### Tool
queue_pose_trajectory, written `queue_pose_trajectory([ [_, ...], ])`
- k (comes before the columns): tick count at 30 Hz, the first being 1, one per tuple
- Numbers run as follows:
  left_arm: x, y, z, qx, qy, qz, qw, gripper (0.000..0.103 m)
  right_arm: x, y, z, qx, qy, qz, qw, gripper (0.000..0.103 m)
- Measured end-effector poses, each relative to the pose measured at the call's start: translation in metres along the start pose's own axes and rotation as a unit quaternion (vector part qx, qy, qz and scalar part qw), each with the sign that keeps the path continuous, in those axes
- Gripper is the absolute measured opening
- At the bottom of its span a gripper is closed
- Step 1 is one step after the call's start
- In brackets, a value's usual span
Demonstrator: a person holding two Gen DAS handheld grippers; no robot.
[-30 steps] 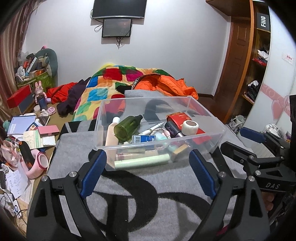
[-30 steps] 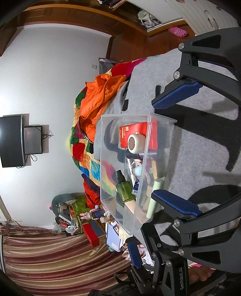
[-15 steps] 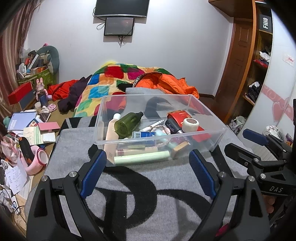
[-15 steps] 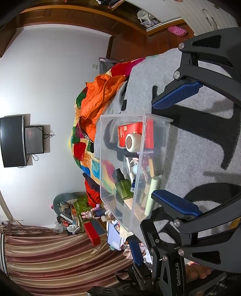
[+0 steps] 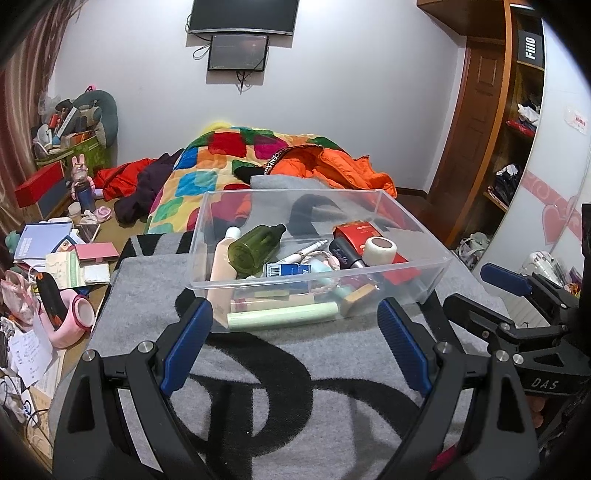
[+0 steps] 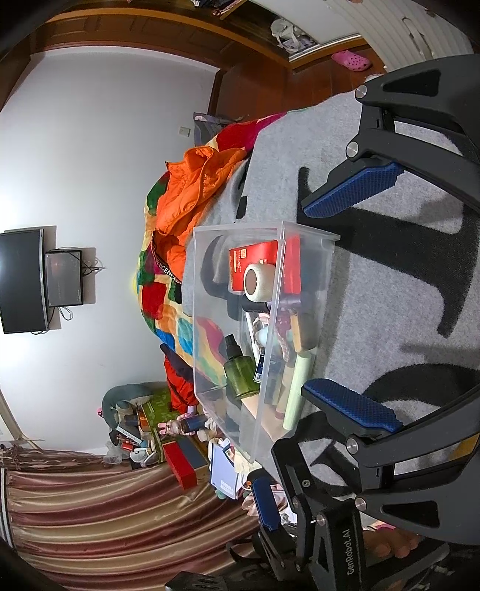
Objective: Organize objects
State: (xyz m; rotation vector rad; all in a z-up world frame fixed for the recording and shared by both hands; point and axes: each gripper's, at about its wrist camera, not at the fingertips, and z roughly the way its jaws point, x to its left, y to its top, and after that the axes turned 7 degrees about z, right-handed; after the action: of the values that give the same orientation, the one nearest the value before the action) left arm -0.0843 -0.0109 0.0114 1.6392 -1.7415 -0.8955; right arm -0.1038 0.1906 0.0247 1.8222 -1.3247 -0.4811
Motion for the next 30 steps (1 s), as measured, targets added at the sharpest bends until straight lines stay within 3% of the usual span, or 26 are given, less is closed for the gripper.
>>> queue_pose_trajectory([
  [15,-0.003,-0.002,0.002,0.005,0.006,0.011,0.9999,0.091,-0.005,0.0,0.003,0.004,-0.002,0.007,1.0,0.087],
  [30,-0.01,-0.003,0.003,0.011,-0.016,0.018,0.9996,0.091,-0.007,0.0,0.002,0.005,0.002,0.014,1.0,0.087],
])
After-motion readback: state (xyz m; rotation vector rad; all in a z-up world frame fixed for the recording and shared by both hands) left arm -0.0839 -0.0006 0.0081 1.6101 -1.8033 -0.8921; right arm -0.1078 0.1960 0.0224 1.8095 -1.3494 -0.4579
